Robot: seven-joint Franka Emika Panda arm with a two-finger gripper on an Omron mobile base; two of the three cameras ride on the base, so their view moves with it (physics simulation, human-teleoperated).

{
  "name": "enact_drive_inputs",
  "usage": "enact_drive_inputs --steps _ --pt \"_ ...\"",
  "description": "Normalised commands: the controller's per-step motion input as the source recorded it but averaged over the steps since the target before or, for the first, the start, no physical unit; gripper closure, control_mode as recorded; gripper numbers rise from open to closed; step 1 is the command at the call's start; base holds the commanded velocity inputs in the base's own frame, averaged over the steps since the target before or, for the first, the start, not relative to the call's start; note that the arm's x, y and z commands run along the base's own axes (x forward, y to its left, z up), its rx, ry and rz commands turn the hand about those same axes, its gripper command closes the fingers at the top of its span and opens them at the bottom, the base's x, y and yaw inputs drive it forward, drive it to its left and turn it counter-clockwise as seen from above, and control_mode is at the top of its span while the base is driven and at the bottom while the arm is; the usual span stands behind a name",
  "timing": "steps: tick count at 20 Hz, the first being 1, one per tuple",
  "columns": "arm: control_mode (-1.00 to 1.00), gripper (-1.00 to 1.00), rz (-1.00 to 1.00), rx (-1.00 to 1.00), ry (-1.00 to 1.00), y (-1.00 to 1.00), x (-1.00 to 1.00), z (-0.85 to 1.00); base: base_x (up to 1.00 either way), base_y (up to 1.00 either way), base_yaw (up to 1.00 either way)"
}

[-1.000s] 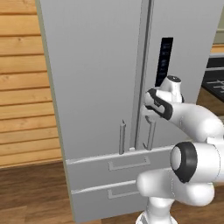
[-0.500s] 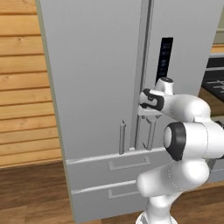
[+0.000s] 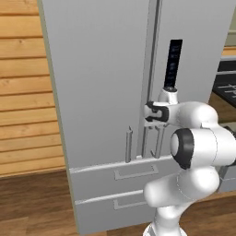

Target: Take the strawberry from the fridge and place it on top of the pancake, located on the dining counter.

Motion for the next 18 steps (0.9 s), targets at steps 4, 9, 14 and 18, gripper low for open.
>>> enact_drive_inputs --steps 4,9,14,18 --pt "-1.00 -1.00 0.00 -0.09 0.00 0.21 0.00 -0.34 0.00 0.00 0.00" --pt "-1.00 1.00 0.00 -0.05 0.04 0.11 0.00 -0.22 0.00 0.00 0.00" --pt "-1.00 1.00 0.00 0.00 0.00 -0.07 -0.13 -0.11 0.00 0.00 0.00" --pt "-1.00 1.00 0.00 0.05 0.00 -0.49 -0.58 -0.05 0.00 0.00 0.00"
